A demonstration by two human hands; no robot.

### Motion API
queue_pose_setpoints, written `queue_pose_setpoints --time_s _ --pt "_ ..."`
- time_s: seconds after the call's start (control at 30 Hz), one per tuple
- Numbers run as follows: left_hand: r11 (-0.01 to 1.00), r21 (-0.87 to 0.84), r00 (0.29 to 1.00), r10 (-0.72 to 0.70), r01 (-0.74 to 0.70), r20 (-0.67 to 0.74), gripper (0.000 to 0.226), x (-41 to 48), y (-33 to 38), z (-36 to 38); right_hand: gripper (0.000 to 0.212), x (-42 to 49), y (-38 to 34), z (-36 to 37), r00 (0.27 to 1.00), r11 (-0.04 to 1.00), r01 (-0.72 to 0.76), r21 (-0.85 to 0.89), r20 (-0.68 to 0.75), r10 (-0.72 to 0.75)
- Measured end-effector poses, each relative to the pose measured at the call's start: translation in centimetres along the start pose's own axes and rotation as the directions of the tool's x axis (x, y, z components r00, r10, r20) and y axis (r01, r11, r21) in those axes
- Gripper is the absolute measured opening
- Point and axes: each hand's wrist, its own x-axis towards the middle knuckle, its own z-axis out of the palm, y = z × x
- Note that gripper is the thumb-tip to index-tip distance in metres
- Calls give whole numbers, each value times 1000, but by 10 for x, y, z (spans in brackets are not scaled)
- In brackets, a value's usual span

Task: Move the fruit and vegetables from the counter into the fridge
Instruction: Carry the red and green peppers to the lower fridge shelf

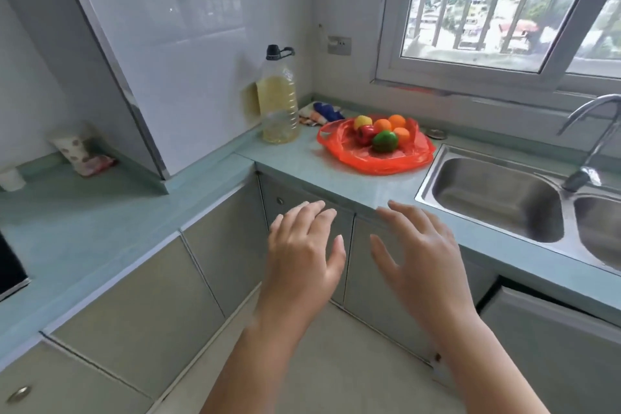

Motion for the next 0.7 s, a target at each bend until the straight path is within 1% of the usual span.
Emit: queue_pose_setpoints --time_s 0.1,0.3,0.5,0.7 --pt "999 -37 999 33 -32 33 38 19 -9 31 34 15 22 17 999 998 -33 -48 -11 33" --pt "994 -106 993 36 -24 115 39 70 -51 86 33 66 50 66 997 993 -69 -95 -36 66" --pt "986 -159 983 78 -52 165 41 150 -117 129 34 145 54 133 991 983 -131 -132 -43 126" --pt "972 -220 972 127 -82 197 42 222 -172 181 36 223 65 190 987 968 -158 -197 -72 147"
